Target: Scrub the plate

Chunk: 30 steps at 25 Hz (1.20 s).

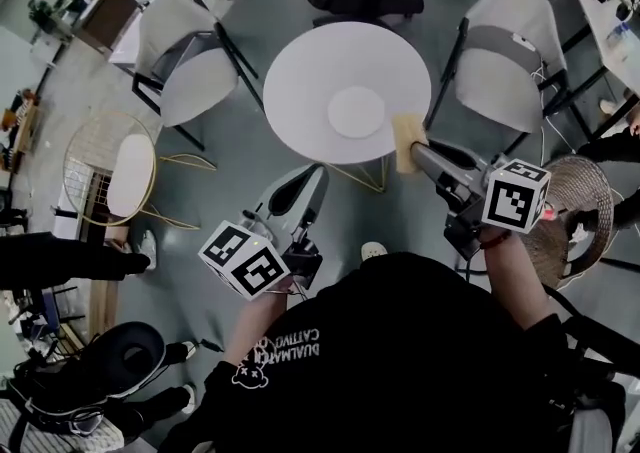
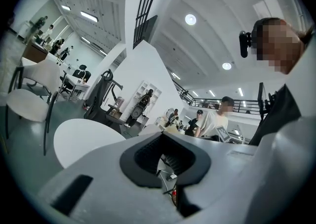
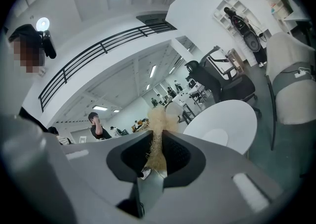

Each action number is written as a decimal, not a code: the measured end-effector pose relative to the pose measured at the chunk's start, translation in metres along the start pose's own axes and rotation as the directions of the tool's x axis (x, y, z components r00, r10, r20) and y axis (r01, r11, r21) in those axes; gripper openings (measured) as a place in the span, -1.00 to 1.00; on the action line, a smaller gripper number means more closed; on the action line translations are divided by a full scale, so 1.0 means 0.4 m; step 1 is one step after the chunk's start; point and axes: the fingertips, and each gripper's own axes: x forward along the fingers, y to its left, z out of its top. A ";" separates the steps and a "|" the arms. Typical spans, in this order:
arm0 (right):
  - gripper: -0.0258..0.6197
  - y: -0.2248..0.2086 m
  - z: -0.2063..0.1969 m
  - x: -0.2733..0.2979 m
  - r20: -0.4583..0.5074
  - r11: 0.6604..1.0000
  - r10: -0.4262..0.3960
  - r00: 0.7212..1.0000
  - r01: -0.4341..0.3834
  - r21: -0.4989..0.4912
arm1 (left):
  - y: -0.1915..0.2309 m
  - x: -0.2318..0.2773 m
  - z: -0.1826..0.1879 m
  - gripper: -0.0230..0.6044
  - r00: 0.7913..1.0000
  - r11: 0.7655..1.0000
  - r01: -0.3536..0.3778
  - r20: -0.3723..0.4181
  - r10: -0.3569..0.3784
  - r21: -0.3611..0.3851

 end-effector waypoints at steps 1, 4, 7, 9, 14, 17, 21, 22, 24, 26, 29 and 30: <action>-0.73 -0.007 0.006 0.003 -0.002 1.000 0.003 1.000 -0.003 -0.003 | 0.003 0.009 0.005 -0.93 1.000 1.000 -0.002 0.007 0.002 0.006; -0.73 -0.012 0.029 -0.018 0.010 1.000 0.016 1.000 -0.016 -0.008 | -0.016 0.029 0.010 -0.93 1.000 1.000 -0.004 0.028 0.004 0.009; -0.73 0.002 0.039 -0.053 0.024 1.000 0.019 1.000 -0.019 -0.007 | -0.053 0.027 -0.002 -0.93 1.000 1.000 -0.009 0.022 0.009 0.006; -0.73 0.013 0.035 -0.083 0.026 1.000 0.010 1.000 -0.010 0.003 | -0.085 0.016 -0.014 -0.93 1.000 1.000 -0.017 0.007 0.017 0.006; -0.73 0.000 0.015 -0.087 0.021 0.999 -0.011 1.000 0.010 0.037 | -0.066 0.002 -0.032 -0.93 0.998 0.998 -0.057 -0.021 0.058 0.014; -0.73 -0.011 0.009 -0.053 0.014 0.999 -0.019 1.000 0.018 0.047 | -0.021 0.006 -0.019 -0.93 0.999 0.998 -0.048 -0.016 0.048 -0.028; -0.73 -0.065 0.012 -0.028 0.018 0.997 -0.037 0.999 0.036 0.073 | 0.032 0.050 -0.029 -0.93 0.999 0.998 -0.033 -0.032 0.031 -0.060; -0.73 -0.076 0.010 -0.023 0.016 0.996 -0.041 0.999 0.040 0.077 | 0.044 0.061 -0.034 -0.93 0.999 0.998 -0.031 -0.042 0.029 -0.062; -0.73 -0.091 0.004 -0.022 0.010 0.995 -0.053 0.999 0.052 0.084 | 0.058 0.077 -0.039 -0.93 0.998 0.997 -0.031 -0.056 0.027 -0.071; -0.73 -0.102 -0.002 -0.030 0.010 0.993 -0.071 0.997 0.069 0.098 | 0.066 0.086 -0.048 -0.93 0.996 0.996 -0.042 -0.076 0.036 -0.078; -0.73 -0.124 -0.007 -0.016 0.007 0.988 -0.096 0.995 0.094 0.121 | 0.109 0.096 -0.068 -0.93 0.986 0.995 -0.086 -0.150 0.077 -0.055; -0.73 -0.131 -0.005 -0.004 0.004 0.987 -0.103 0.995 0.101 0.127 | 0.130 0.100 -0.068 -0.93 0.982 0.994 -0.096 -0.171 0.086 -0.051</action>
